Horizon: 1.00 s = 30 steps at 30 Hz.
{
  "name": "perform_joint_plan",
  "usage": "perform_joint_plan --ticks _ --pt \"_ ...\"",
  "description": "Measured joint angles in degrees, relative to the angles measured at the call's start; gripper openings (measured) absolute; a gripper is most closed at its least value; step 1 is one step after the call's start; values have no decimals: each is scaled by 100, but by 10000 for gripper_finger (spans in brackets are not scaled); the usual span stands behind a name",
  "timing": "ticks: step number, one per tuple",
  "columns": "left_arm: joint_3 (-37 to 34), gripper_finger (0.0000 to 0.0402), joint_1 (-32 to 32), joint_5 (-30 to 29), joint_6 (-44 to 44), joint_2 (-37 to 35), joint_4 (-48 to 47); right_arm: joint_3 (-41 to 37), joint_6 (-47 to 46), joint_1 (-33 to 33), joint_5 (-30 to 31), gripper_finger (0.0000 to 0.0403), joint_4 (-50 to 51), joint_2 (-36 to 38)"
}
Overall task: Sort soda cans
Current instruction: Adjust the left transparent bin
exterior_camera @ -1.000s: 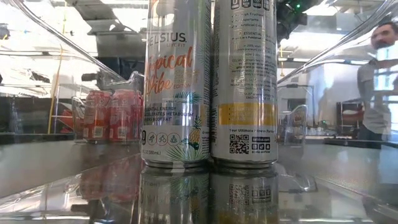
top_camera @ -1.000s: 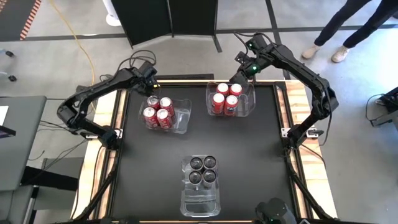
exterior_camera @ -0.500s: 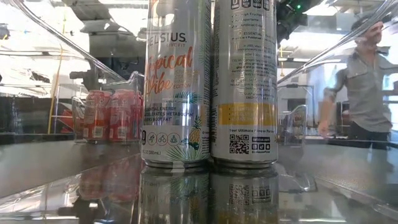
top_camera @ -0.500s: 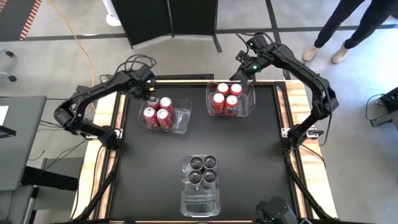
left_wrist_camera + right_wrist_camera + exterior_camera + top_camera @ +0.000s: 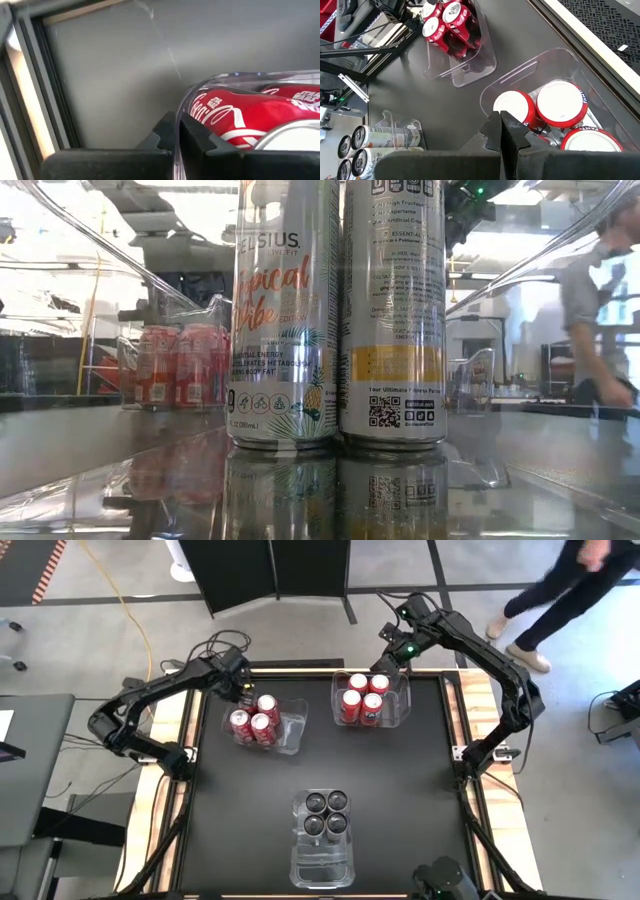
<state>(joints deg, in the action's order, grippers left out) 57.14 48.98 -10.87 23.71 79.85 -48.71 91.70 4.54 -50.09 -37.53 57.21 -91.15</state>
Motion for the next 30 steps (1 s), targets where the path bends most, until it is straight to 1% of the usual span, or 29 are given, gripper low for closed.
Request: perform_joint_plan --ticks 5,9,14,17,21,26,30 --pt "-2 7 23 -85 -917 0 524 0 -83 0 -1 14 42 0" --pt "-2 5 99 178 -1754 64 1129 0 -325 0 -1 14 41 0" --pt "0 4 212 552 -2497 353 1615 0 -802 126 9 14 -103 0" --pt "15 5 218 609 -2726 530 1852 0 -970 260 12 14 -185 0" --pt "22 17 215 681 -3034 666 2244 0 -1194 432 57 14 -302 0" --pt "10 41 212 691 -3065 711 2661 0 -1326 519 158 14 -311 0" --pt "140 63 207 588 -3057 702 2662 0 -1360 546 169 14 -308 0"
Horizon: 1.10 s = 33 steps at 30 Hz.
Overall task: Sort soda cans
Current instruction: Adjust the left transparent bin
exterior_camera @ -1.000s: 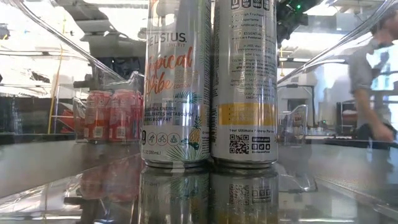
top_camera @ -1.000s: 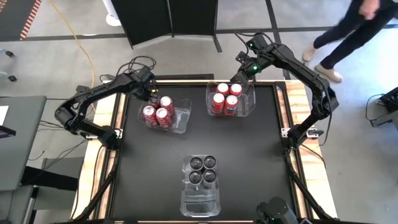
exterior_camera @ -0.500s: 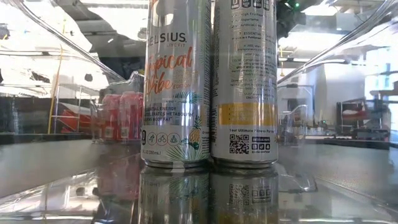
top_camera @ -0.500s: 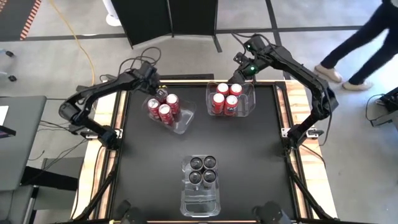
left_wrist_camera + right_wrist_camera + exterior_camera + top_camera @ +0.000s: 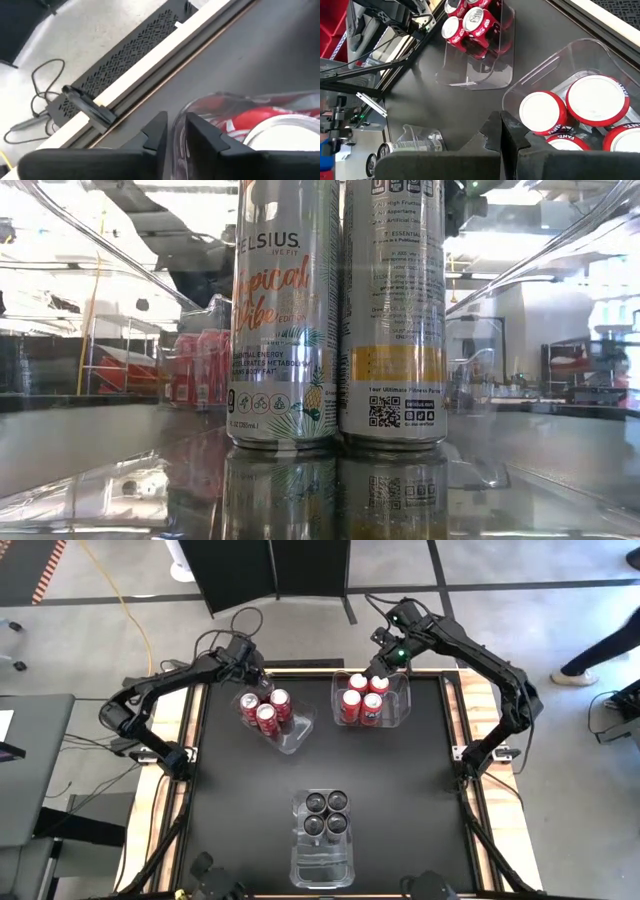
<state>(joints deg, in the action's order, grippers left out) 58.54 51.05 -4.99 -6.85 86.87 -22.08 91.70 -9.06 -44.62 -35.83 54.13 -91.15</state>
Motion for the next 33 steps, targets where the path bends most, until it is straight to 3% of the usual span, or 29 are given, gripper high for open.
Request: perform_joint_plan --ticks 7,13,17,22,27,33 --pt "500 134 147 17 1085 -6 -464 0 0 -4 0 14 -31 0" --pt "1150 183 256 2 2164 -29 -1700 0 31 -7 0 14 -26 0" --pt "1275 178 130 -233 2785 -304 -2631 0 90 -7 0 14 -24 0" --pt "886 157 -206 -724 3361 -885 -3449 0 244 -7 0 14 -27 0" --pt "462 145 -417 -699 3737 -1370 -3503 0 393 -24 -2 14 -95 0" --pt "19 144 -417 -434 3864 -1384 -3410 0 476 -95 -4 14 -90 0"
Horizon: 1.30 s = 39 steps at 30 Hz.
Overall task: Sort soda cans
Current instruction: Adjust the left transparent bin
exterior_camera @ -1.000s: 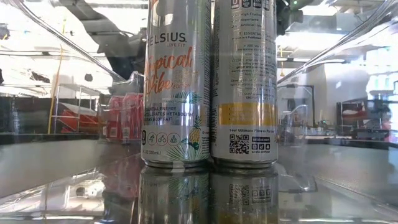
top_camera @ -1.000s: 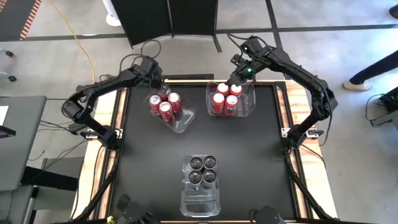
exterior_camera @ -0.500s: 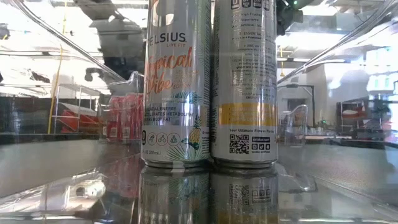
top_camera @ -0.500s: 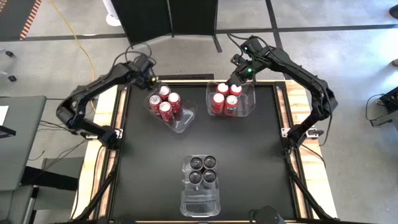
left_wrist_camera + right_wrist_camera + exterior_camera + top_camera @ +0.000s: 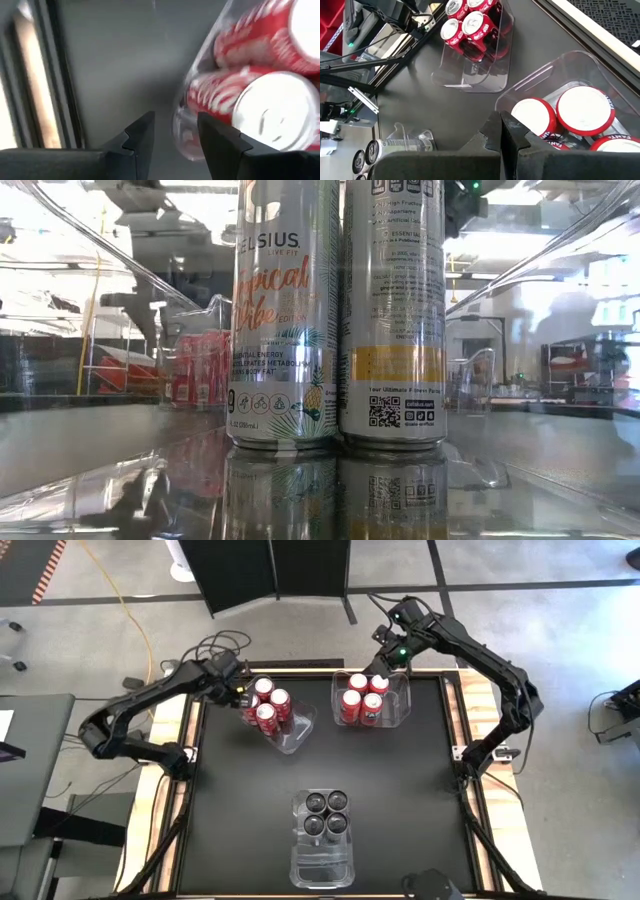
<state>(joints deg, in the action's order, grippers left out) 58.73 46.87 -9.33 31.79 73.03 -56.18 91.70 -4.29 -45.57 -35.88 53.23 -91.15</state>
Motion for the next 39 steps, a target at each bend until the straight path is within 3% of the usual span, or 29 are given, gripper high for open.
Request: perform_joint_plan --ticks 9,19,28,39 --pt "-359 125 -28 20 204 11 255 0 46 1 -5 14 118 0" --pt "-359 8 82 -34 -143 16 725 0 46 1 -13 14 149 0" --pt "-359 3 329 6 -1293 95 1587 0 21 1 -15 14 165 0" --pt "-192 4 505 331 -2433 1156 2698 0 -37 17 -13 14 515 4"
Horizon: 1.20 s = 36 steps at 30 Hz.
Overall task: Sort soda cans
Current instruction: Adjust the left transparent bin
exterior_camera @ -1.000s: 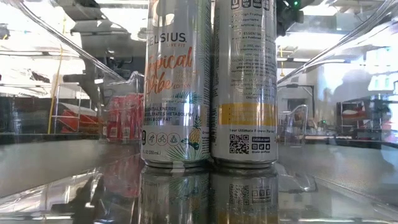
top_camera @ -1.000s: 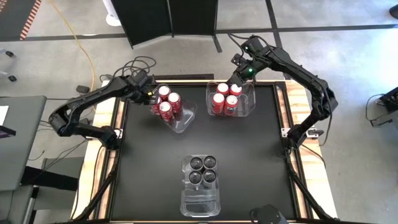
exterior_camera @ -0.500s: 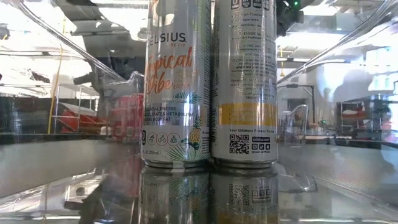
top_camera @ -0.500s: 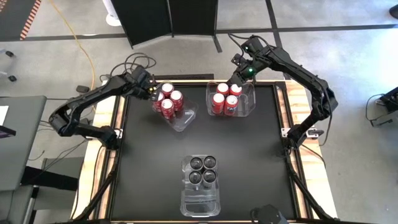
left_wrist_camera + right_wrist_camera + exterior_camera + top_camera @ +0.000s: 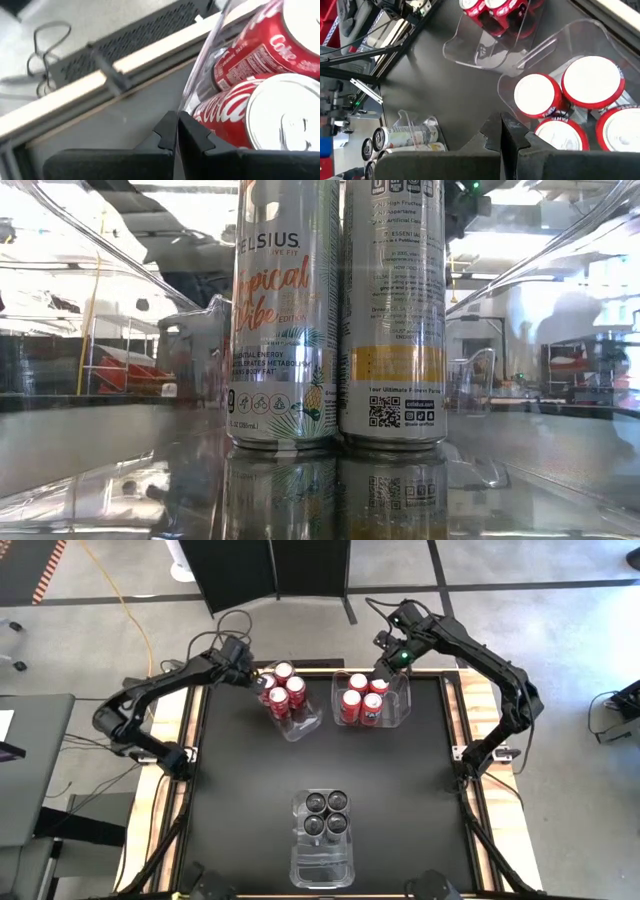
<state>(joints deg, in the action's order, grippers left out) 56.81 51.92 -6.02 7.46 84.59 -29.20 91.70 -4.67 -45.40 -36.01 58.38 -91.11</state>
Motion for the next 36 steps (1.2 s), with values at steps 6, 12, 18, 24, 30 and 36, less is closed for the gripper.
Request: perform_joint_plan --ticks 6,12,18,24,30,36 --pt "255 5 147 23 -838 61 303 0 -105 -3 3 14 85 2" --pt "359 6 465 385 -1624 232 738 0 -341 -5 13 14 -67 4" --pt "385 10 608 527 -1719 449 1028 0 -582 -5 13 14 -199 4" --pt "390 47 605 528 -1545 370 1039 0 -634 -5 15 14 -204 4" --pt "799 99 612 393 -1176 295 814 0 -649 -5 317 14 -197 8" --pt "1499 138 587 479 -766 269 -275 0 -755 -15 1519 14 186 9"
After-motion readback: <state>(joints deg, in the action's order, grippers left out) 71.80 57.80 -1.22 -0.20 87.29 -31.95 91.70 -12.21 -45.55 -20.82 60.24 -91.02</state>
